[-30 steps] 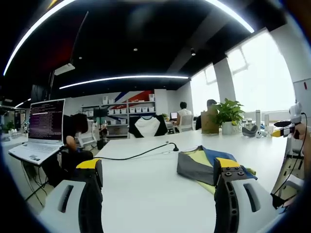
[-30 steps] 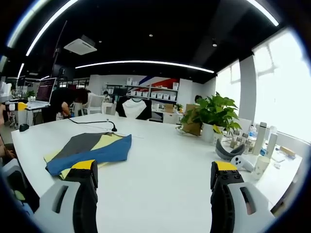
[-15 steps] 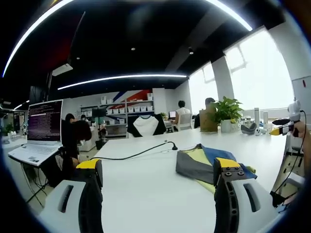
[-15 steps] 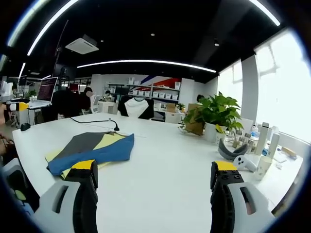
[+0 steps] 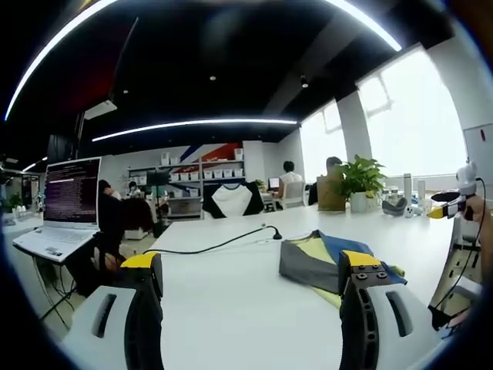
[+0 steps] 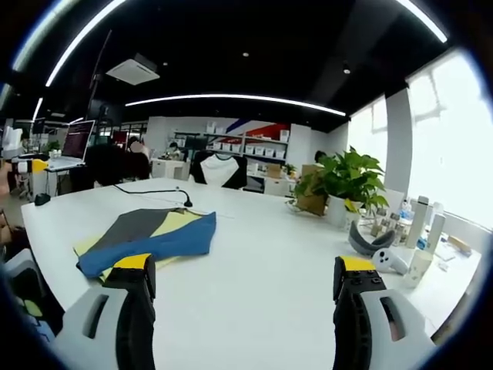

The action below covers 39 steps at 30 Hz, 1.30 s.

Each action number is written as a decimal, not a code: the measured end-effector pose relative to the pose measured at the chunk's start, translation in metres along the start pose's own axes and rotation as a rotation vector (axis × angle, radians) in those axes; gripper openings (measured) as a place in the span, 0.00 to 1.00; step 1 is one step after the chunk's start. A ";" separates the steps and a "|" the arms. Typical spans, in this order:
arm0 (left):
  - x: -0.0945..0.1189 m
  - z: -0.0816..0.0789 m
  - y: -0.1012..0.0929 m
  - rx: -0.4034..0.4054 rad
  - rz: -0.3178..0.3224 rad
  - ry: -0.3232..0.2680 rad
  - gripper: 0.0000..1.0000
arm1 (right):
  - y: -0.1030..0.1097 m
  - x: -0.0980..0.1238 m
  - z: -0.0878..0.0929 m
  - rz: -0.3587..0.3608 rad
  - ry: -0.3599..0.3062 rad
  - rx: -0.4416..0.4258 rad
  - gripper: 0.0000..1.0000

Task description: Fold the garment on the visible template until the final outline fits inside the template.

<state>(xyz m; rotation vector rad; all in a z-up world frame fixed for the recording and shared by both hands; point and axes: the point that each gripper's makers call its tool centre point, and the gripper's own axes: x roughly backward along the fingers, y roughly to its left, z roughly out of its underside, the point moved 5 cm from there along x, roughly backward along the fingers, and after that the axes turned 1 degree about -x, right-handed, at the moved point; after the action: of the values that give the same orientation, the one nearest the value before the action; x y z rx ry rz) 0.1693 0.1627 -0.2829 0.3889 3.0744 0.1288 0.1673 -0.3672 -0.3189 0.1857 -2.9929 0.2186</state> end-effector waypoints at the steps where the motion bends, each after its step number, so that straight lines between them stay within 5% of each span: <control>1: 0.000 0.000 0.000 0.001 0.000 -0.002 1.00 | 0.001 0.000 -0.001 -0.002 -0.001 0.001 0.99; 27: -0.002 -0.002 -0.008 0.001 0.035 -0.017 1.00 | 0.019 -0.004 0.000 -0.064 0.014 0.024 0.99; 39: -0.003 -0.001 -0.005 0.002 0.029 -0.012 1.00 | 0.048 -0.011 0.000 -0.166 0.021 0.048 0.98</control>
<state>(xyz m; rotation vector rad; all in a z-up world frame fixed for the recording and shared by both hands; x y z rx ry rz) 0.1708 0.1571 -0.2825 0.4332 3.0585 0.1241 0.1719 -0.3191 -0.3274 0.4322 -2.9335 0.2720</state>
